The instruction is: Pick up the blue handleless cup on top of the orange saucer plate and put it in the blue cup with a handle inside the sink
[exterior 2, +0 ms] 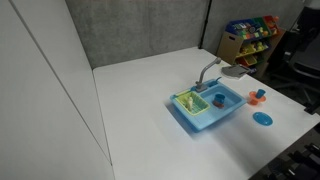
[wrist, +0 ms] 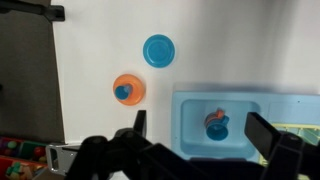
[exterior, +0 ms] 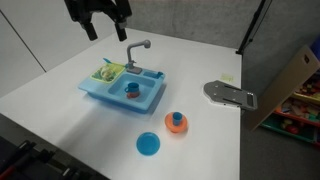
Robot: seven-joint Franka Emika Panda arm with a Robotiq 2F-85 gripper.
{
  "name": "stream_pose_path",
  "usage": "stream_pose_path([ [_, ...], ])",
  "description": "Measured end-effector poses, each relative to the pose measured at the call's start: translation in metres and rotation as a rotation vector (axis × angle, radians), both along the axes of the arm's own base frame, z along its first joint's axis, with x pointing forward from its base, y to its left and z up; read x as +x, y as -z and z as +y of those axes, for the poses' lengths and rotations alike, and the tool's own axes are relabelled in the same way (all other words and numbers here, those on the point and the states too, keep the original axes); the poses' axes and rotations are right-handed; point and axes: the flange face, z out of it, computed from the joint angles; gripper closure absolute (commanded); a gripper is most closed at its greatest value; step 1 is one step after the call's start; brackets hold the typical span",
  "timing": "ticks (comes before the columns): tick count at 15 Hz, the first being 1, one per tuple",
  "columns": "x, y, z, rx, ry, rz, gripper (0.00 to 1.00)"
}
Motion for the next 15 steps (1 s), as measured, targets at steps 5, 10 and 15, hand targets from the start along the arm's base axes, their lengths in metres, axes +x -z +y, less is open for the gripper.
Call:
stream_pose_path([
  [5,0.035,0.029,-0.034,-0.015,0.206,-0.001,0.0],
  [10,0.048,0.07,-0.081,0.041,0.38,-0.017,0.0],
  [15,0.05,0.124,-0.119,0.081,0.503,-0.026,0.0],
])
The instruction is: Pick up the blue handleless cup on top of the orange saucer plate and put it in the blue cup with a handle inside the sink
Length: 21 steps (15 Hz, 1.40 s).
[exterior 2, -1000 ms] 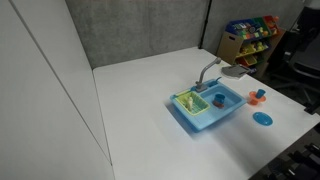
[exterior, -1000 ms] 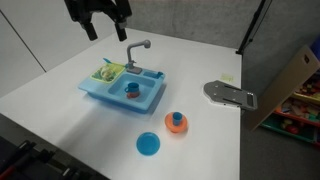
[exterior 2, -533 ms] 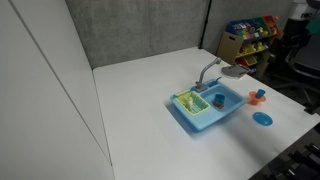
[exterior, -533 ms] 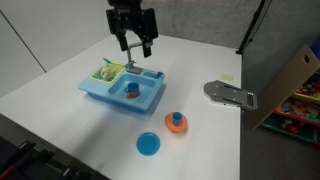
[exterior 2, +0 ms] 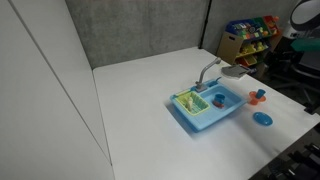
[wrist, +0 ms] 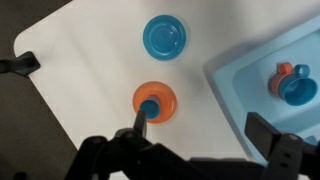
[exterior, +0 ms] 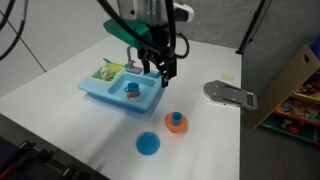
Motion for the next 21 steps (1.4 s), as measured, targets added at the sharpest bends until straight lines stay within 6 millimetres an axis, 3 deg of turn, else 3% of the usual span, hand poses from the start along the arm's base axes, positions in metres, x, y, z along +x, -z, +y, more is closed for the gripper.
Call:
stream_pose_path([
  [3,-0.002,0.031,-0.019,0.012,0.069,0.008,0.0],
  [9,-0.009,0.069,-0.055,0.021,0.193,0.011,0.0],
  [14,-0.007,0.089,-0.074,-0.01,0.256,-0.003,0.0],
  [21,-0.007,0.097,-0.075,-0.017,0.261,-0.002,0.0],
])
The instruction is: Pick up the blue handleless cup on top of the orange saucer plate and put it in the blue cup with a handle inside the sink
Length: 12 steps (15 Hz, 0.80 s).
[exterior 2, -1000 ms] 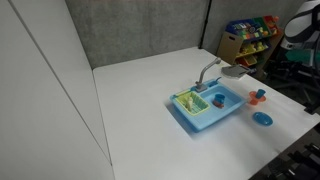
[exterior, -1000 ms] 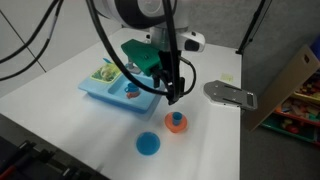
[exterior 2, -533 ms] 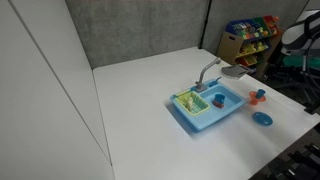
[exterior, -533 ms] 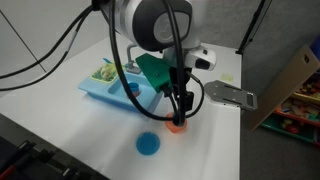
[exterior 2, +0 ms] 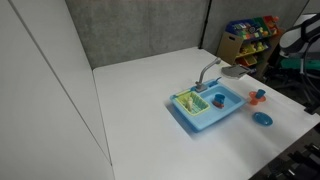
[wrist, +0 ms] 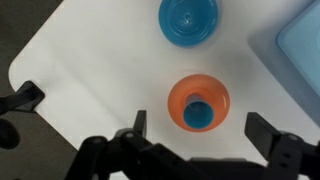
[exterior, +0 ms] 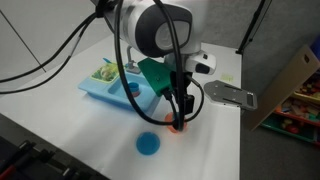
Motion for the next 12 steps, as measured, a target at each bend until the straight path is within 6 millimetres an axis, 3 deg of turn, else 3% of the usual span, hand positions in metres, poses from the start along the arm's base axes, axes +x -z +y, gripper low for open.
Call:
stream_pose_path([
  [7,0.009,0.042,0.002,-0.042,-0.023,-0.031,0.0],
  [12,0.021,0.059,-0.001,-0.05,-0.026,-0.038,0.0],
])
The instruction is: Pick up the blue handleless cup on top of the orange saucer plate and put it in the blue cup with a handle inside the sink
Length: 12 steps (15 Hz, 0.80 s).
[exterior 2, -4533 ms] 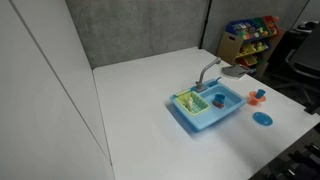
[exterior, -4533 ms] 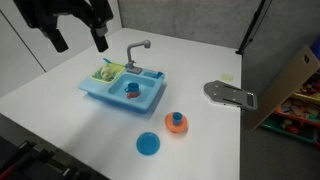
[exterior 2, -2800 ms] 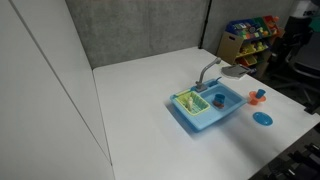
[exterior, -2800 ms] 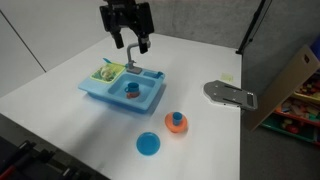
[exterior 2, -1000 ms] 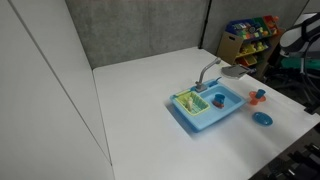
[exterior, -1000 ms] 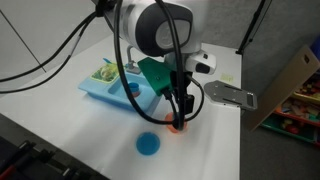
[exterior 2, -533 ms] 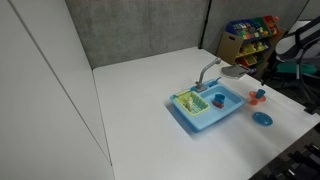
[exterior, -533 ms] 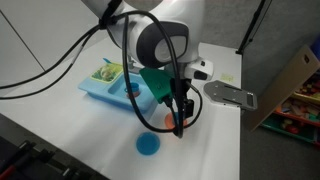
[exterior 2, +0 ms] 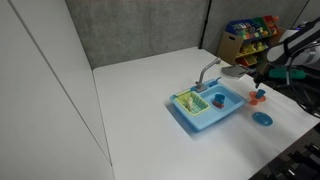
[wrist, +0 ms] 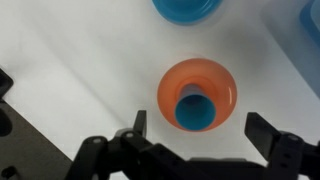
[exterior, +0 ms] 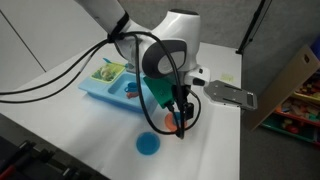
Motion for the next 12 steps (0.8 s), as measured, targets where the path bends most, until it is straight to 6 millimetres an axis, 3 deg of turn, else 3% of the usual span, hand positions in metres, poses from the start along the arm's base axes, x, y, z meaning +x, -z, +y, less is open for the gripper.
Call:
stream_pose_path([
  [10,0.009,0.034,-0.005,-0.006,-0.01,0.032,0.0],
  [11,0.009,0.037,-0.005,-0.005,-0.01,0.035,0.05],
  [12,0.009,0.039,-0.005,-0.005,-0.011,0.038,0.26],
])
